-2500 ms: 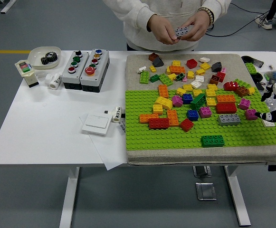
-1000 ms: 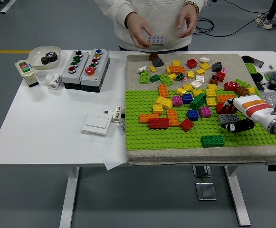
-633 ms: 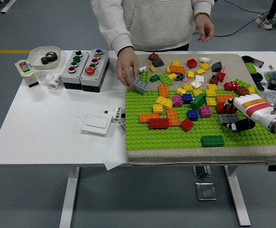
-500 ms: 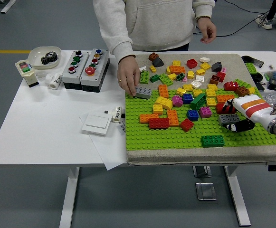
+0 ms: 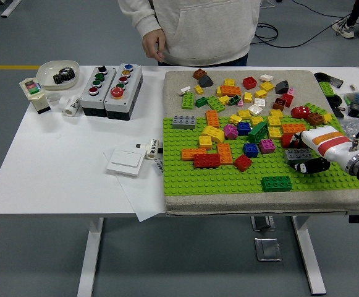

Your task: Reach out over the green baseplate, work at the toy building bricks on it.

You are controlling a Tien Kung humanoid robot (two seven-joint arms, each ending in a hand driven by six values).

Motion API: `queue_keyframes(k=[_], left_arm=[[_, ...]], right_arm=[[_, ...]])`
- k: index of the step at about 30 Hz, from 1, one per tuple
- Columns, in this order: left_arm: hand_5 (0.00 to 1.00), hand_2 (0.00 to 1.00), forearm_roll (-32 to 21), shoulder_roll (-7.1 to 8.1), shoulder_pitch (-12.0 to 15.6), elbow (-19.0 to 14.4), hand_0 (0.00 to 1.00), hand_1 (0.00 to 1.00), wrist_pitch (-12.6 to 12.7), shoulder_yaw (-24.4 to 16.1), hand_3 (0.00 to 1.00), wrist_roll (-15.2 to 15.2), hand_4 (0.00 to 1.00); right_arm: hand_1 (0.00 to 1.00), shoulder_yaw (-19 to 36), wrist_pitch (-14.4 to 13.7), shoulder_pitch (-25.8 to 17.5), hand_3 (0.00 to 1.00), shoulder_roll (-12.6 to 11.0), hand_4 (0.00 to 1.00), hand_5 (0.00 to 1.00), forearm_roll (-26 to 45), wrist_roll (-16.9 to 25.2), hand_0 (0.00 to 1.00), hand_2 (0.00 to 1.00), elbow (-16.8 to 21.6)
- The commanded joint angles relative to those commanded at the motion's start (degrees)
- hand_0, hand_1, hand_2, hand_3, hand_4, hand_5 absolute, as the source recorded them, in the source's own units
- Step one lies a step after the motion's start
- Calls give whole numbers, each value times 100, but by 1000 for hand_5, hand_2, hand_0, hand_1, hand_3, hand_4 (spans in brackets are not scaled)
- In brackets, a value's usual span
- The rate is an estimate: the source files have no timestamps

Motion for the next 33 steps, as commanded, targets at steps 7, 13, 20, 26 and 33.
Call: queue_keyframes(k=[7,13,20,26,33], left_arm=[[625,661,49,0,-7,-4,607,697,1,-23,551,22,565],[625,661,186,-2,-9,-14,607,697,7,-105,550,80,564],[625,662,244,1,1,-19,607,696,6,-130,550,103,564],[624,661,265,4,6,-17,607,696,4,-140,550,106,564],[623,661,275,7,8,-18,607,696,-2,-140,550,110,563]], right_arm=[[469,-28,-52,21,548,23,773,406,-6,63,470,526,-123],[453,-39,-138,4,531,64,760,409,24,128,466,512,-209],[426,-55,-214,-5,501,77,736,428,-19,165,440,486,-261],[411,-31,-228,-23,486,45,717,445,-27,209,405,471,-241],[408,2,-203,-37,482,-33,704,444,11,226,409,467,-106]])
